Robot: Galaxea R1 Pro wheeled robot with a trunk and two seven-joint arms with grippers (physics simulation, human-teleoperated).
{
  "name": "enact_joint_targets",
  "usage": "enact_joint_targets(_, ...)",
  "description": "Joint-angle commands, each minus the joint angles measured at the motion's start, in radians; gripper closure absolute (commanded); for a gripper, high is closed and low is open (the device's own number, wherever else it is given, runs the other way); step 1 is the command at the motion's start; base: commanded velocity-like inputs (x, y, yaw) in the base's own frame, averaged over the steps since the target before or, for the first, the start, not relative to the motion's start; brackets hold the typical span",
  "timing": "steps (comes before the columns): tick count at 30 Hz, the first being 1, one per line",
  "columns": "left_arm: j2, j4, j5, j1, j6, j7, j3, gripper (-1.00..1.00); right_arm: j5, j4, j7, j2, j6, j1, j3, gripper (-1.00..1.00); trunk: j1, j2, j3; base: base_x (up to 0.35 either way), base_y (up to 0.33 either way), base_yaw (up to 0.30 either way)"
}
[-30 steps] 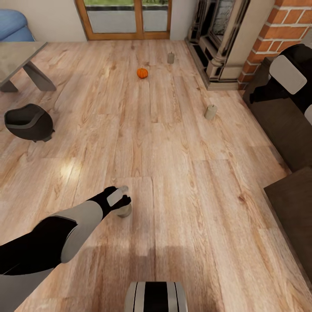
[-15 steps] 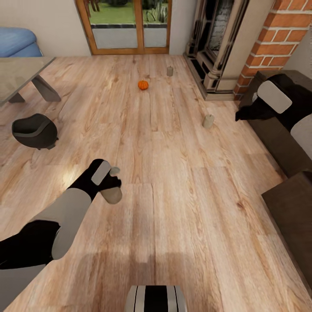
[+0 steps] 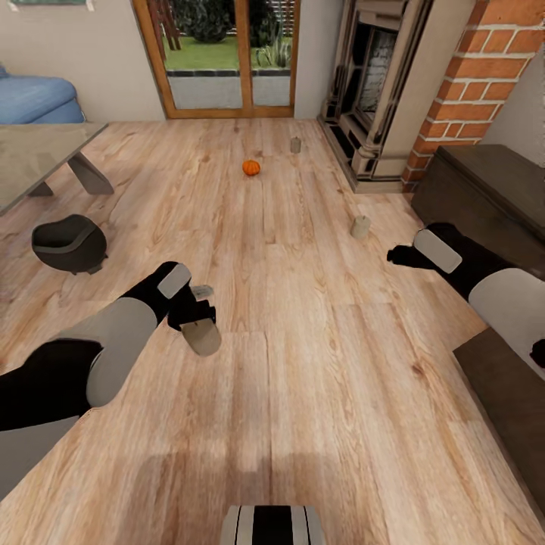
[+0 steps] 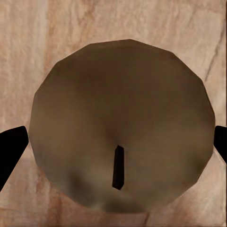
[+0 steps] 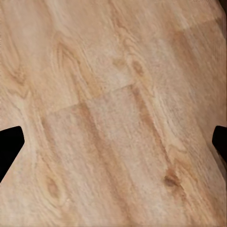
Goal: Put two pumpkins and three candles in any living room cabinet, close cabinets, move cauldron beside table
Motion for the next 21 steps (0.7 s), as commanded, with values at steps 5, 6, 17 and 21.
enact_joint_targets(5,-0.025,0.016,0.012,-0.009,-0.006,-0.009,0.0,1.0,-0.004,0.0,-0.01,0.061,-0.219,0.119,0.008,-1.0,-0.002,0.001,0.019,0.0,0.0,0.0)
enact_joint_targets(6,-0.039,0.029,0.013,-0.01,-0.016,-0.01,0.002,1.0,-0.004,0.001,-0.01,0.074,-0.287,0.152,0.008,-1.0,-0.003,0.001,0.023,0.0,0.0,0.0)
enact_joint_targets(17,-0.121,0.199,0.05,-0.009,-0.353,-0.039,0.006,1.0,0.057,0.105,-0.013,0.185,-0.568,0.308,0.011,-1.0,-0.008,0.004,0.065,0.0,0.0,0.0)
enact_joint_targets(21,-0.128,0.206,0.057,0.014,-0.468,-0.089,0.007,1.0,0.118,0.125,-0.014,0.216,-0.577,0.364,0.01,-1.0,-0.01,0.005,0.081,0.0,0.0,0.0)
